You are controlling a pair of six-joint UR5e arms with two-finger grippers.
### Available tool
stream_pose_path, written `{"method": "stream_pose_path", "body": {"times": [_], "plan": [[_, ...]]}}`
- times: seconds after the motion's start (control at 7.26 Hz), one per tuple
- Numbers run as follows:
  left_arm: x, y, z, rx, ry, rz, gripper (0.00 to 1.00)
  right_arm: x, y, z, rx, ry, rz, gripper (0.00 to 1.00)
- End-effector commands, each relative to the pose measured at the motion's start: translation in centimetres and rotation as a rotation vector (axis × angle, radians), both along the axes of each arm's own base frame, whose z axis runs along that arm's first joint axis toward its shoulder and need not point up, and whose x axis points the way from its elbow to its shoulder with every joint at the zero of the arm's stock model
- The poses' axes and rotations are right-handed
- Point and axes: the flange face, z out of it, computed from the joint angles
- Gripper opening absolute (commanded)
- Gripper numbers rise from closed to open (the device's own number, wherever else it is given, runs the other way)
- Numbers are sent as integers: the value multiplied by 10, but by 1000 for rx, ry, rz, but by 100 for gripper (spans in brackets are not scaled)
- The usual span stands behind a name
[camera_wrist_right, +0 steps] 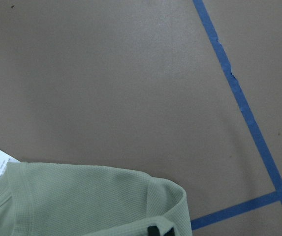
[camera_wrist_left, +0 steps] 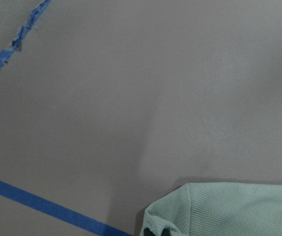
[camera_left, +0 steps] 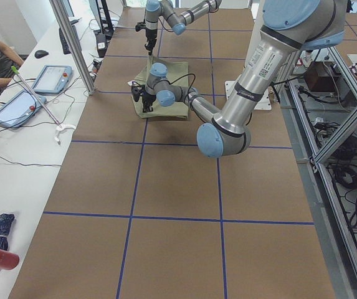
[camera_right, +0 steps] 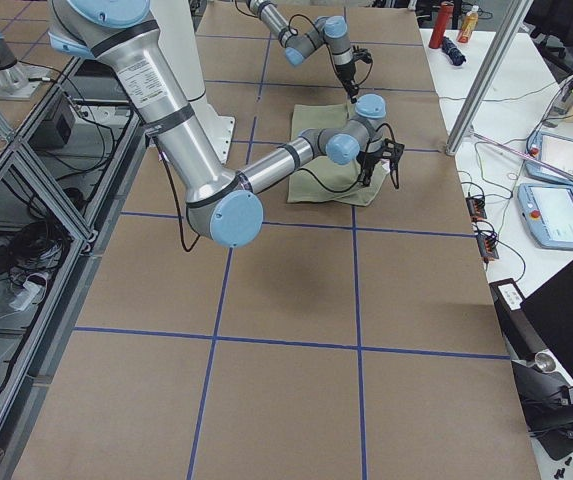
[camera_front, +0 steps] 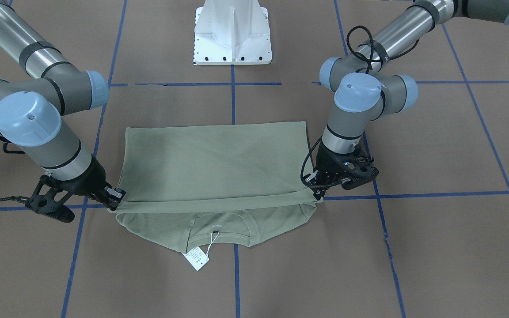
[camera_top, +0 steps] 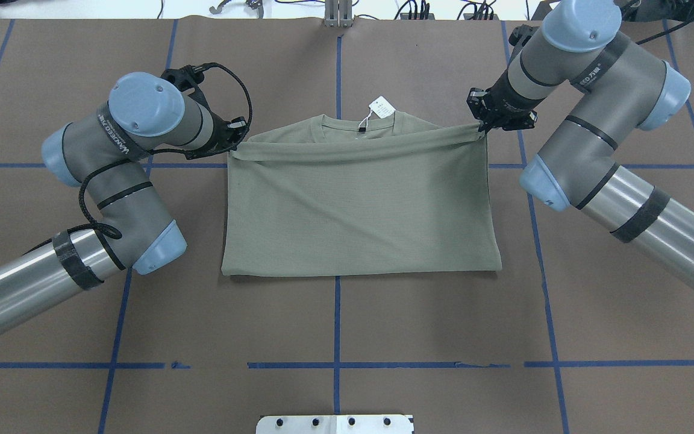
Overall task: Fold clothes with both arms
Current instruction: 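Lower the hem onto the collar and open both grippers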
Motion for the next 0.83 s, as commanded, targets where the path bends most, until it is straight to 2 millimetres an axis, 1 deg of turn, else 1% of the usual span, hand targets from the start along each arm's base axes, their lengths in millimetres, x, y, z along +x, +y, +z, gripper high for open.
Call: {"method": "stream_pose_path", "body": {"times": [0.0, 0.14, 0.28, 0.41, 0.55, 0.69], "plan": [[1, -1, -6, 4, 7, -1, 0, -3, 4, -7, 9, -10, -8, 0], [1, -1, -6, 4, 7, -1, 0, -4, 5, -7, 10, -10, -10, 0], [2, -2, -3, -1, 3, -2, 44, -5, 6, -5, 32, -26, -12, 74], [2, -2, -3, 2, 1, -1, 99, -7, 10, 2, 90, -75, -15, 100], [2, -2, -3, 5, -1, 1, 100, -8, 8, 10, 96, -76, -18, 100], [1, -2, -4, 7, -2, 2, 100, -6, 8, 10, 101, -79, -25, 100]]}}
